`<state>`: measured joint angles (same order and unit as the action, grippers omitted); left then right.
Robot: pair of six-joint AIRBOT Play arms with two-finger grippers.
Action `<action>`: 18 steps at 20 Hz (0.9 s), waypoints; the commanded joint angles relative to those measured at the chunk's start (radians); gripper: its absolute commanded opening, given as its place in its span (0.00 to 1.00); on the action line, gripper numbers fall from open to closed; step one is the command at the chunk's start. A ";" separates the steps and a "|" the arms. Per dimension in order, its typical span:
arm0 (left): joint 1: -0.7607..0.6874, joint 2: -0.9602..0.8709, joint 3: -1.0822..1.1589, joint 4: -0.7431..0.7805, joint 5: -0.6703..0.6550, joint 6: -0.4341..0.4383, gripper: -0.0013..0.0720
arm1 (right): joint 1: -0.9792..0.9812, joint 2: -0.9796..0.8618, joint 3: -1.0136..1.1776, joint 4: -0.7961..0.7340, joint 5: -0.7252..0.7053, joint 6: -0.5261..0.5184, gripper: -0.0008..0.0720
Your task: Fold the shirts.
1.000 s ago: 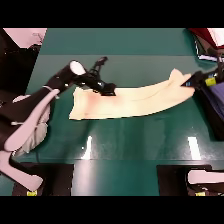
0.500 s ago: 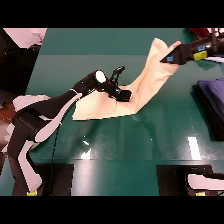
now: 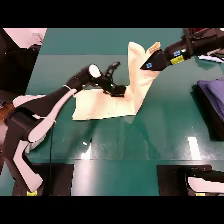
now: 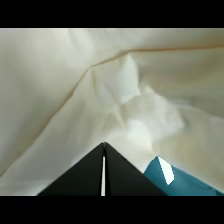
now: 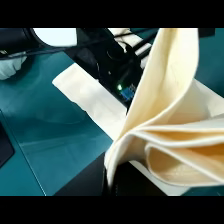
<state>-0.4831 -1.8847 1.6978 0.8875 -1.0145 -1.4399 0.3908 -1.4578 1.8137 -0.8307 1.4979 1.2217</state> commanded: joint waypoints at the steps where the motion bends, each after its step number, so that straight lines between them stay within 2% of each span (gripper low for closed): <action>1: 0.100 0.106 0.004 0.140 -0.081 0.000 0.06 | 0.073 -0.032 0.002 0.011 -0.063 0.000 0.03; 4: 0.229 0.233 0.004 0.241 -0.159 0.000 0.06 | 0.196 -0.124 0.002 0.090 -0.153 -0.066 0.03; 7: 0.364 0.370 0.004 0.318 -0.212 0.000 0.06 | 0.356 -0.254 0.002 0.104 -0.377 -0.110 0.04; 8: 0.405 0.414 0.004 0.329 -0.220 0.000 0.06 | 0.410 -0.303 0.002 0.105 -0.458 -0.140 0.20; 9: 0.444 0.453 0.004 0.331 -0.223 0.000 0.06 | 0.453 -0.344 0.002 0.104 -0.531 -0.169 0.60; 10: 0.476 0.485 0.004 0.332 -0.224 0.000 0.06 | 0.486 -0.379 0.007 0.101 -0.577 -0.169 0.96; 11: 0.505 0.514 0.004 0.333 -0.225 0.000 0.06 | 0.503 -0.405 0.024 0.095 -0.579 -0.169 0.98; 13: 0.542 0.554 0.004 0.332 -0.230 0.000 0.06 | 0.492 -0.417 0.059 0.086 -0.505 -0.167 0.93; 14: 0.550 0.565 0.005 0.332 -0.240 0.000 0.06 | 0.470 -0.403 0.067 0.050 -0.446 -0.164 0.83; 15: 0.550 0.568 0.005 0.334 -0.253 0.001 0.06 | 0.441 -0.384 0.066 -0.009 -0.384 -0.150 0.77; 18: 0.547 0.566 0.002 0.324 -0.288 0.000 0.06 | 0.310 -0.341 0.066 -0.217 -0.158 -0.040 0.77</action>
<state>0.0486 -1.3365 1.7012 1.2118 -1.2713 -1.4399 0.7815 -1.8191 1.8721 -0.8818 1.1545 1.1038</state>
